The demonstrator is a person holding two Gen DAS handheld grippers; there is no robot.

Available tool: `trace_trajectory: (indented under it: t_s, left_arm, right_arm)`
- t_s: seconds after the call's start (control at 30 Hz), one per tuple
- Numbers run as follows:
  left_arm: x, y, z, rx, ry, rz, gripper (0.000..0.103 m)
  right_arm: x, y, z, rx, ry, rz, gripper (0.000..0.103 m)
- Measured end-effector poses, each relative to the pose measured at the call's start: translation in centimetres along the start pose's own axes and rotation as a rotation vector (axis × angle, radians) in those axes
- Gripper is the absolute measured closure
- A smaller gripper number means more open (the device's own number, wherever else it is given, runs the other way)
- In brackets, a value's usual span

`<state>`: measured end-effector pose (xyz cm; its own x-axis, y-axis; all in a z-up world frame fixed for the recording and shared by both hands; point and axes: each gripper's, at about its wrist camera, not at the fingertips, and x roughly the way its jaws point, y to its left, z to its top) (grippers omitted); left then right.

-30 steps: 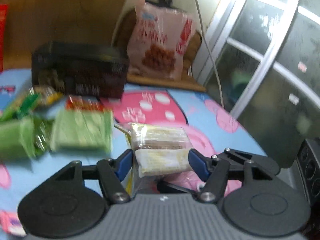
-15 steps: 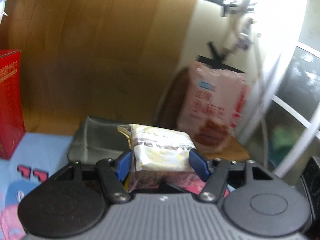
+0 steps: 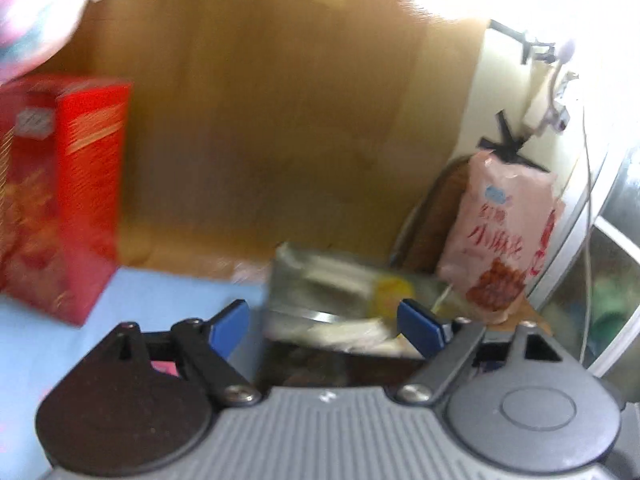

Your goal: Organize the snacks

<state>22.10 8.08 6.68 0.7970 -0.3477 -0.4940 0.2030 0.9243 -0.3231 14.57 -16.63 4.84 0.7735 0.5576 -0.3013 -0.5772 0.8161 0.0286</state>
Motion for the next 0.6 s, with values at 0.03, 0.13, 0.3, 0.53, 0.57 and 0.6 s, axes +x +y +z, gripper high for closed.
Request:
trace_trajectory:
  t_s: [0.03, 0.13, 0.3, 0.53, 0.57, 0.6]
  left_arm:
    - [0.1, 0.7, -0.5, -0.011, 0.021, 0.010, 0.021]
    - [1.0, 2.3, -1.8, -0.038, 0.078, 0.049, 0.022]
    - [3.2, 3.8, -3.9, -0.089, 0.170, 0.059, 0.040]
    - [1.1, -0.5, -7.4, 0.009, 0.197, 0.040, 0.045]
    - [0.5, -1.4, -8.1, 0.029, 0.199, 0.046, 0.045]
    - [-0.1, -2.3, -8.8, 0.047, 0.192, 0.051, 0.045]
  right_arm:
    - [-0.5, -0.5, -0.4, 0.065, 0.039, 0.049, 0.037]
    - [-0.5, -1.5, -2.1, 0.196, 0.155, 0.078, 0.049]
    - [1.3, -3.6, -3.9, 0.378, 0.278, 0.022, 0.054]
    - [1.9, -2.8, -3.5, 0.341, 0.307, 0.069, 0.059]
    - [1.5, -2.7, -3.6, 0.342, 0.309, 0.073, 0.059]
    - [1.6, -2.7, -3.9, 0.342, 0.308, 0.079, 0.059]
